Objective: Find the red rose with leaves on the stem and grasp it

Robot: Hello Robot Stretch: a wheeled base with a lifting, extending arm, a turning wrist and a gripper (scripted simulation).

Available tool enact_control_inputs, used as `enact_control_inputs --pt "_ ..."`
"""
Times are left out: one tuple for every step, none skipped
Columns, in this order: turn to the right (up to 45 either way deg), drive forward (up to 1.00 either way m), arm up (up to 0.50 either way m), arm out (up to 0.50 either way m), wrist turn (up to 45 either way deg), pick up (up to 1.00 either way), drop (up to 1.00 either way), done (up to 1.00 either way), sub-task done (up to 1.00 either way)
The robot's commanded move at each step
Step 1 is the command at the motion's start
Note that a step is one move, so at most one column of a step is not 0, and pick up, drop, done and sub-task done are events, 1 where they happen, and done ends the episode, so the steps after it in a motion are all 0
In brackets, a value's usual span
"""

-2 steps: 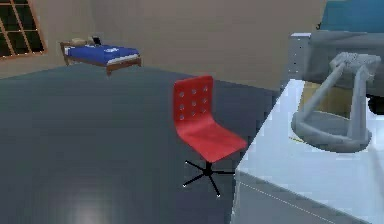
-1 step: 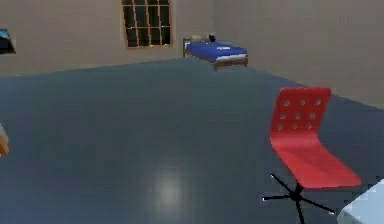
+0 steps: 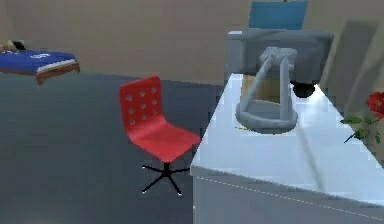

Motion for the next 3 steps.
enact_control_inputs --pt "24.0 0.0 0.0 0.0 0.0 0.0 0.0 0.0 0.0" --pt "0.0 0.4 0.0 0.0 0.0 0.0 0.0 0.0 0.0" --pt "-45.0 0.0 0.0 0.0 0.0 0.0 0.0 0.0 0.0"
